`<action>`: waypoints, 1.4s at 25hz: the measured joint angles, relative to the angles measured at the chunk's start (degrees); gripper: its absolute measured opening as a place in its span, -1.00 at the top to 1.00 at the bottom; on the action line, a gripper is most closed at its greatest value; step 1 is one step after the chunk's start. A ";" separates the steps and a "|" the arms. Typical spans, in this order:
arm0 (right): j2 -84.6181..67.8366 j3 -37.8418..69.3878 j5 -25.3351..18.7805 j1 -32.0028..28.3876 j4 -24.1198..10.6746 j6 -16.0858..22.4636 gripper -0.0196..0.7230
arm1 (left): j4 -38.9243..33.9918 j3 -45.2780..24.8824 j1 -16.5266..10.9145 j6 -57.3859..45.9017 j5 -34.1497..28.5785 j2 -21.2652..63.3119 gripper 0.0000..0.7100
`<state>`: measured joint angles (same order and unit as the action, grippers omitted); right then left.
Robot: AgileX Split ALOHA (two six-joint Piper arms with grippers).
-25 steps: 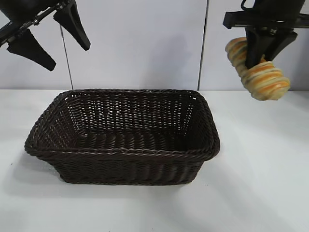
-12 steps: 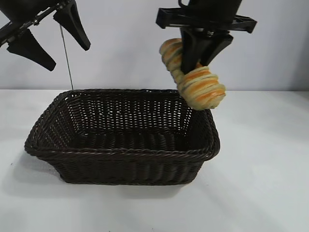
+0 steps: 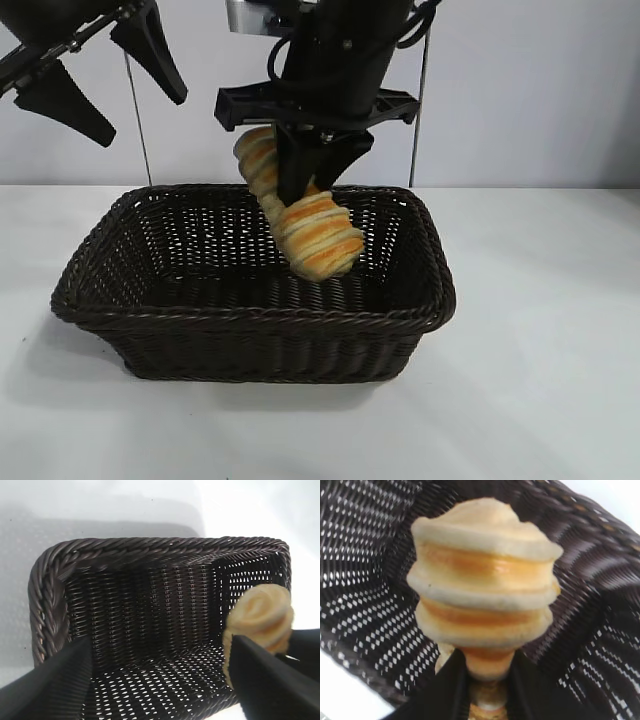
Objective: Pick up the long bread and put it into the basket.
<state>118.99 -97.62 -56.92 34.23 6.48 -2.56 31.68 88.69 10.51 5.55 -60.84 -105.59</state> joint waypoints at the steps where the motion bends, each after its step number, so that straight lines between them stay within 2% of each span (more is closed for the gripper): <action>1: 0.22 0.00 0.05 0.00 0.00 0.00 0.48 | 0.00 0.00 0.00 0.00 0.00 0.00 -0.56; 9: 0.63 0.00 1.04 0.00 0.00 -0.25 -0.20 | 0.00 0.00 0.00 0.05 0.00 0.00 -0.56; 14: 0.63 -0.27 -0.37 0.00 -0.05 -0.72 -0.49 | 0.00 0.00 0.00 0.12 0.00 0.00 -0.56; 21: 0.63 -6.27 -6.64 -0.53 -0.81 -1.69 -0.53 | 0.00 0.00 0.00 0.12 0.00 0.00 -0.56; 28: 0.63 -11.88 -12.51 -6.46 3.50 -2.71 -0.53 | 0.00 0.00 0.00 0.12 0.00 0.00 -0.56; 32: 0.56 -13.34 -13.10 -11.17 7.04 -4.39 -0.53 | 0.00 0.00 0.00 0.12 0.00 0.00 -0.56; 35: -0.35 -13.42 -13.51 -14.04 7.69 -4.80 -0.53 | 0.00 0.00 0.00 0.12 0.00 0.00 -0.56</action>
<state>118.64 -111.05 -70.43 20.19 14.17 -7.36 31.68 88.69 10.51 5.67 -60.84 -105.59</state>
